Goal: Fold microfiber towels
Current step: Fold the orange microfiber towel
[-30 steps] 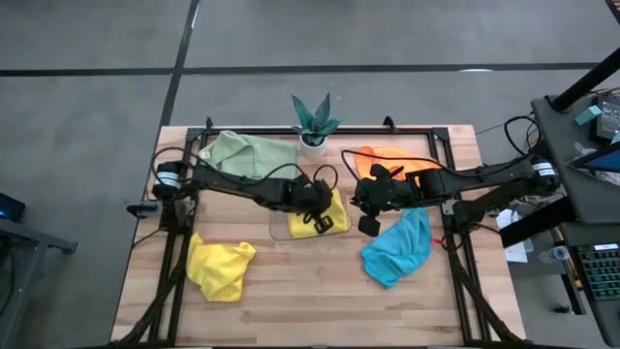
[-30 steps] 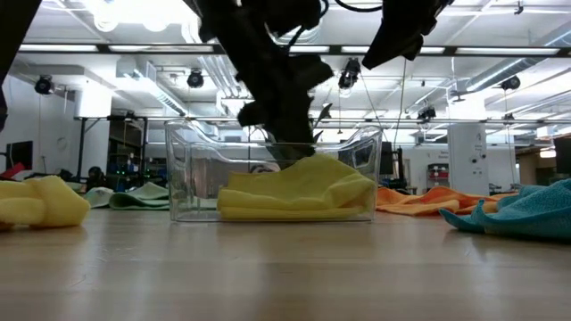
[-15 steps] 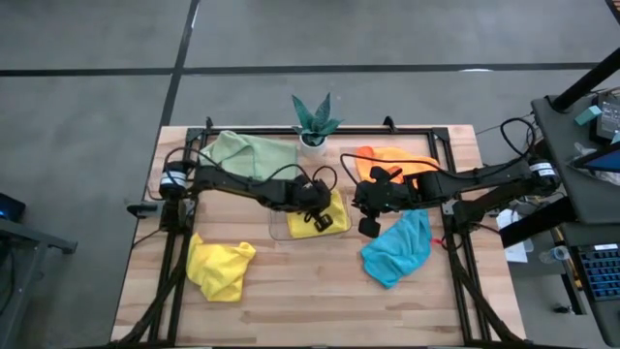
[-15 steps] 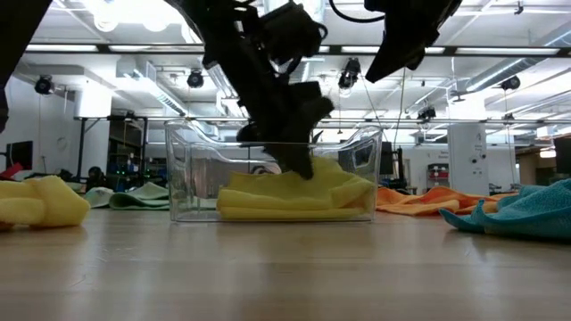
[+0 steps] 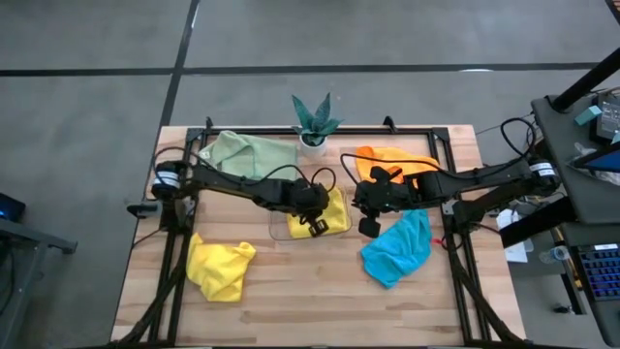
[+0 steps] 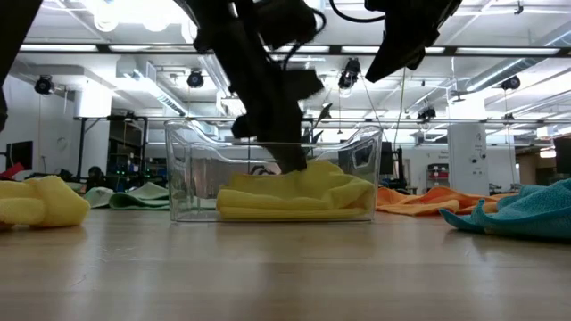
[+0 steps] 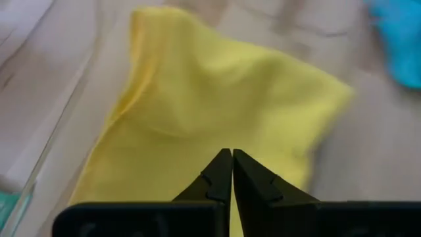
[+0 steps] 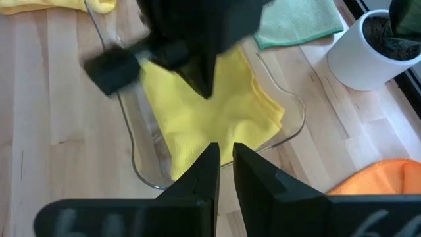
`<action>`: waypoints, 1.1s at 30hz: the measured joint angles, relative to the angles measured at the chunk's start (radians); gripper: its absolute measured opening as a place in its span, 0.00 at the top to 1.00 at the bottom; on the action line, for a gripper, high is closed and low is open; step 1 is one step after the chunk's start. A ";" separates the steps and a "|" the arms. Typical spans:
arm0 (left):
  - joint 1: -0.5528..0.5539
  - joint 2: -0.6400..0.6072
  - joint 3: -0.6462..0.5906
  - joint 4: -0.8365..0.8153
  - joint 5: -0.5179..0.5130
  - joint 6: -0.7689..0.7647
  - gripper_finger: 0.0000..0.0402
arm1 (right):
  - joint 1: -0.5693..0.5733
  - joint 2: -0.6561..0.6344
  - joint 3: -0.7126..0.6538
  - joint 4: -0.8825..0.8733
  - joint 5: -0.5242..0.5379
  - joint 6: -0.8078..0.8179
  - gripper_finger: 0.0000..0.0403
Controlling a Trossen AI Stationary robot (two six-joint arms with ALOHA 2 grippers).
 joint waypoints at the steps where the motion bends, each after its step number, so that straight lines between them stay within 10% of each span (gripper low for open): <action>1: 0.000 -0.012 0.000 -0.015 0.018 0.025 1.00 | 0.000 0.000 0.000 0.001 0.000 0.000 0.92; 16: -0.097 -0.157 -0.002 -0.066 0.030 0.090 1.00 | 0.046 -0.029 -0.033 0.004 -0.002 0.041 0.92; 33: -0.361 -0.295 -0.012 0.169 -0.157 0.121 1.00 | 0.003 -0.179 -0.421 0.000 0.000 0.340 0.90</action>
